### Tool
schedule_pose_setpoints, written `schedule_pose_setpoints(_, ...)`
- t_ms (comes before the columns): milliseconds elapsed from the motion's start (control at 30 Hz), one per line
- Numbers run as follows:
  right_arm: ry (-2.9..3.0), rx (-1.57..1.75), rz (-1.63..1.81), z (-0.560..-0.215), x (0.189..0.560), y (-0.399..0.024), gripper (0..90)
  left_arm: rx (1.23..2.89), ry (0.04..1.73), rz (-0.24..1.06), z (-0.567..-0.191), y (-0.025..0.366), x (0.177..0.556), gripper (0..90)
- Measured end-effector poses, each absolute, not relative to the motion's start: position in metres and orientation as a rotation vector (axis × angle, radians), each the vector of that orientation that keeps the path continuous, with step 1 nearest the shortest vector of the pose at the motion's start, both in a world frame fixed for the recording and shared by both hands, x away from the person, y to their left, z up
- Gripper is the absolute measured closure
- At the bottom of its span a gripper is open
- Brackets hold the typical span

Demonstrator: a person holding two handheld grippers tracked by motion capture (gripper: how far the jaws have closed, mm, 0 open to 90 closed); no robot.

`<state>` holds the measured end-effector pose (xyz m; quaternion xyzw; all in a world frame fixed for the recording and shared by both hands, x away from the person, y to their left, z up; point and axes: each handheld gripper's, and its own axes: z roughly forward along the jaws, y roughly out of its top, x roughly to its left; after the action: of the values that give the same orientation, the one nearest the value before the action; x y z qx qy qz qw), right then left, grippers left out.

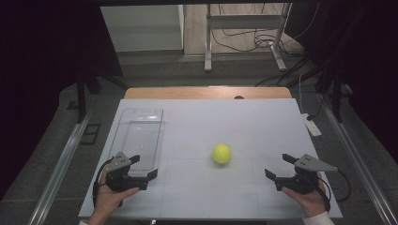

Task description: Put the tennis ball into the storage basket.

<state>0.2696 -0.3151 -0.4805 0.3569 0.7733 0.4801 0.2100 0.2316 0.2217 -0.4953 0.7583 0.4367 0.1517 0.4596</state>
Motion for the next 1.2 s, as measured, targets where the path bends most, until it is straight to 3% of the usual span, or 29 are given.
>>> schedule_pose_setpoints(1200,2.177,0.996,1.332,-0.485,0.27,-0.3139,9.0,1.865,1.065,0.378,-0.4929,0.2227,0.2303,9.0)
